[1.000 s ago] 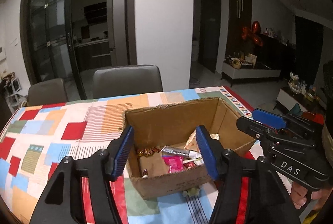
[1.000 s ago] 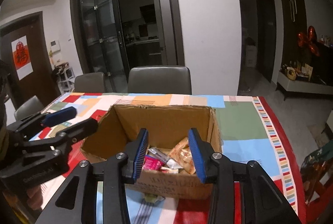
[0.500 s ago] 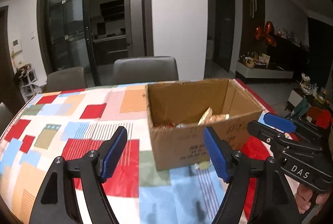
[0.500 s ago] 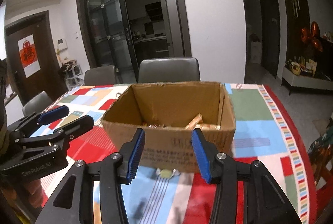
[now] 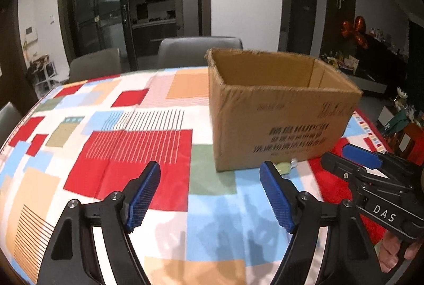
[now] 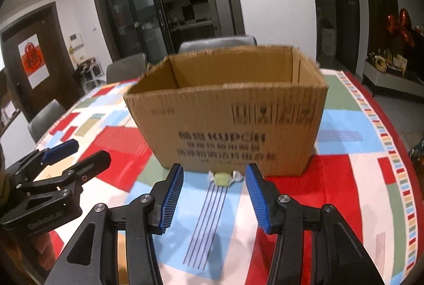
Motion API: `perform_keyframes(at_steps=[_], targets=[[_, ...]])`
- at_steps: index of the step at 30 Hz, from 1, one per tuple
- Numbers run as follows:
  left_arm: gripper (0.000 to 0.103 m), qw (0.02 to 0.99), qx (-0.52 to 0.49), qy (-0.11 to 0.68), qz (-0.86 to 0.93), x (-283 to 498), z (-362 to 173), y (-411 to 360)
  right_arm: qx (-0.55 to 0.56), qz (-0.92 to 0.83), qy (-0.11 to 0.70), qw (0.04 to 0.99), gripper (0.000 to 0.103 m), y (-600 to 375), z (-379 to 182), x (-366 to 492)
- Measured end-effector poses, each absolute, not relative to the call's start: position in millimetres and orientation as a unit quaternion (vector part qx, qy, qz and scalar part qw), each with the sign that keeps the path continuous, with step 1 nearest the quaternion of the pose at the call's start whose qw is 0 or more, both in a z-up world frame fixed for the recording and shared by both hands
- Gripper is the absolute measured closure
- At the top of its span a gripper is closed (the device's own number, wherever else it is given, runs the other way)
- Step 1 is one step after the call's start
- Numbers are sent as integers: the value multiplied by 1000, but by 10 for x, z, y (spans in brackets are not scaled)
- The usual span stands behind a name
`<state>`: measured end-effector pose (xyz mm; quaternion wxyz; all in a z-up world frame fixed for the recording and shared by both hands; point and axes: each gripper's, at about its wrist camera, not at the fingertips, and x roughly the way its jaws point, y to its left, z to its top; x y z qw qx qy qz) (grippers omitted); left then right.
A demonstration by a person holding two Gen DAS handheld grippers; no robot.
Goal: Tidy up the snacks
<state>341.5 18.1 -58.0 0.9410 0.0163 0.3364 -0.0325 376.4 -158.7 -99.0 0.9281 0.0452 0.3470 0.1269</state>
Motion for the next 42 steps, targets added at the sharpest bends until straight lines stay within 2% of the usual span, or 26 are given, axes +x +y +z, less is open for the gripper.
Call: perform_keyframes(at_steps=[21, 36, 39, 42], targets=[[22, 931, 34, 362, -4, 3706, -991, 210, 23, 106, 409, 906, 53, -1366, -1624, 4268], [22, 926, 26, 376, -3, 3814, -1121, 276, -5, 79, 421, 903, 53, -992, -1729, 4513], [22, 925, 24, 379, -4, 3825, -1147, 298, -2, 73, 420, 904, 55, -963, -1742, 4521], [22, 925, 25, 379, -4, 3823, -1162, 305, -6, 70, 419, 905, 65, -956, -1786, 4502]])
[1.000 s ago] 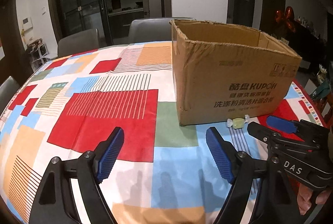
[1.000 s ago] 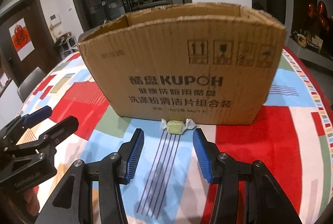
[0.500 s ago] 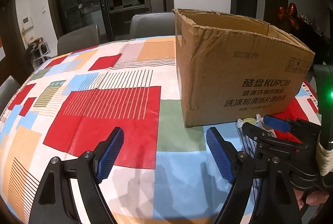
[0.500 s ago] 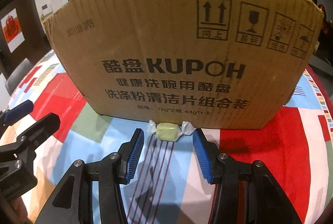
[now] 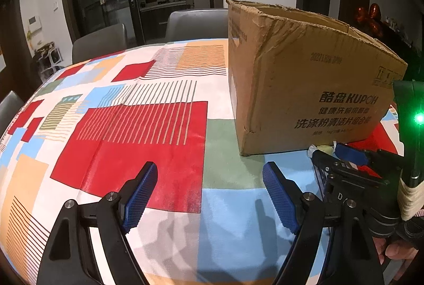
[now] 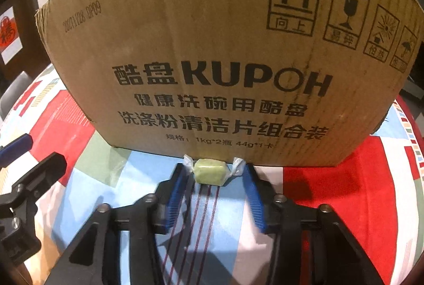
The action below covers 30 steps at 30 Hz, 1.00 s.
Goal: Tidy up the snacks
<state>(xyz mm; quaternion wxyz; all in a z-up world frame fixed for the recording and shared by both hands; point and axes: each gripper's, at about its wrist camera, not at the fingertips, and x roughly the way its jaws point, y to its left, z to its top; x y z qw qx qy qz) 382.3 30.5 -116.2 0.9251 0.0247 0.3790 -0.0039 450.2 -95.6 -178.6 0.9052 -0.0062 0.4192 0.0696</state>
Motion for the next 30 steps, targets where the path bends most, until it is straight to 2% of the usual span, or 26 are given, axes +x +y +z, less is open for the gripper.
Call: perform_keyframes(at_steps=[5, 13, 30], targets=[[22, 924, 24, 382, -7, 3825, -1170, 298, -2, 78, 420, 904, 73, -926, -1817, 4496], [22, 925, 24, 380, -8, 3781, -1128, 275, 12, 87, 413, 907, 73, -982, -1764, 4337], [22, 934, 22, 356, -27, 3471, -732, 140, 47, 105, 360, 926, 73, -1301, -1147, 3720]])
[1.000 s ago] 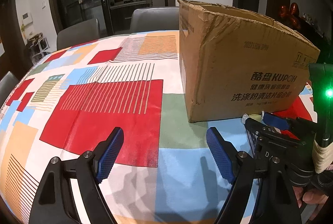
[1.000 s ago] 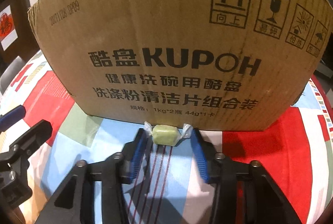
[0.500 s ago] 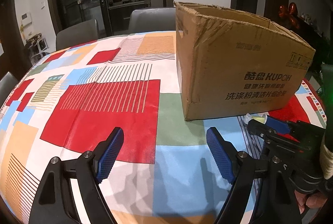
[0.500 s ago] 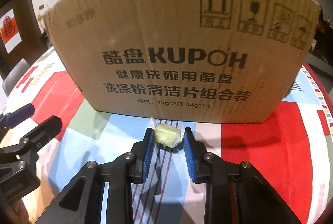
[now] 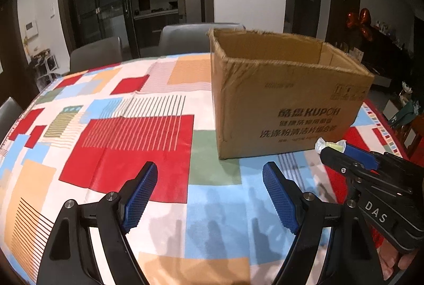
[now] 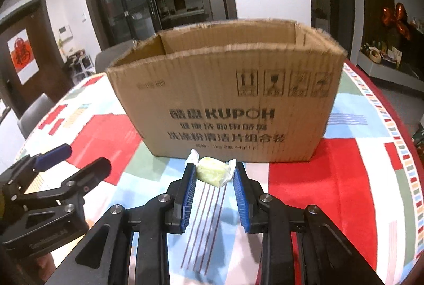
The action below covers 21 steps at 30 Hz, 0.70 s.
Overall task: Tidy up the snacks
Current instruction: 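Lift the green candy over the box rim and open the right gripper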
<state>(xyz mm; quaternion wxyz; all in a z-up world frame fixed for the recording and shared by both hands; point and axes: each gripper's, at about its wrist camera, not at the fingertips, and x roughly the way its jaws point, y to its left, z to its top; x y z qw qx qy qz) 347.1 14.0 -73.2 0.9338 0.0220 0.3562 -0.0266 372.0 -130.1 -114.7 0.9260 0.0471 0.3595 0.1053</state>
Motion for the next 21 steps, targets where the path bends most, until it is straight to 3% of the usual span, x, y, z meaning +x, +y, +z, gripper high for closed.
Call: perform_keyframes(at_steps=[13, 21], targets=[[18, 951, 31, 305, -34, 3342, -216, 40, 59, 108, 307, 944, 73, -1461, -663, 3591], [9, 961, 35, 270, -41, 3406, 39, -23, 58, 103, 279, 953, 73, -1523, -408, 3676]])
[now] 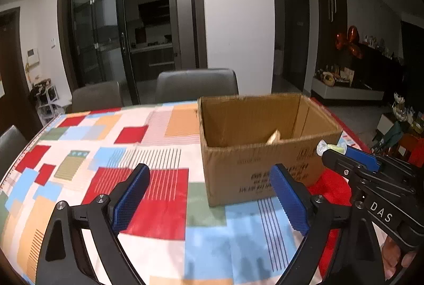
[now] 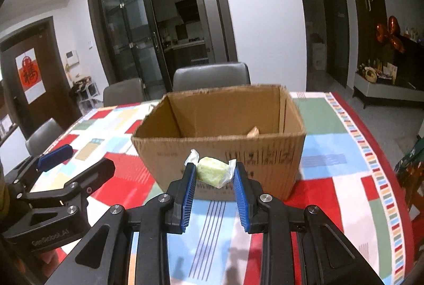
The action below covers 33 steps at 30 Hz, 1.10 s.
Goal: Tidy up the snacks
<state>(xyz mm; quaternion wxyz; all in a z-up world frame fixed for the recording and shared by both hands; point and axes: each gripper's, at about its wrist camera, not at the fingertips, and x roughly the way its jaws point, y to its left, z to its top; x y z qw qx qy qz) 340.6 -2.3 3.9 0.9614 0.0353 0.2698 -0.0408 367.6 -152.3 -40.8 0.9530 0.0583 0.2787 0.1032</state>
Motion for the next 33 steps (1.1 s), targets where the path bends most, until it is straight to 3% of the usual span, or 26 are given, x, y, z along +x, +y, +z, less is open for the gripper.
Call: perform_keyframes(at_steps=[16, 19, 24, 26, 33], targets=[[2, 970, 50, 238, -15, 3772, 217, -5, 30, 88, 261, 961, 73, -1492, -167, 4241], [2, 971, 50, 234, -3, 3809, 212, 43, 22, 79, 263, 961, 59, -1454, -173, 4302], [2, 971, 49, 232, 1, 3805, 206, 64, 19, 77, 266, 961, 58, -1437, -169, 4268], [2, 972, 48, 232, 0, 3780, 223, 61, 19, 75, 266, 961, 50, -1437, -154, 4210], [0, 973, 39, 228, -6, 3559, 331, 62, 29, 62, 271, 960, 40, -1523, -44, 3932]])
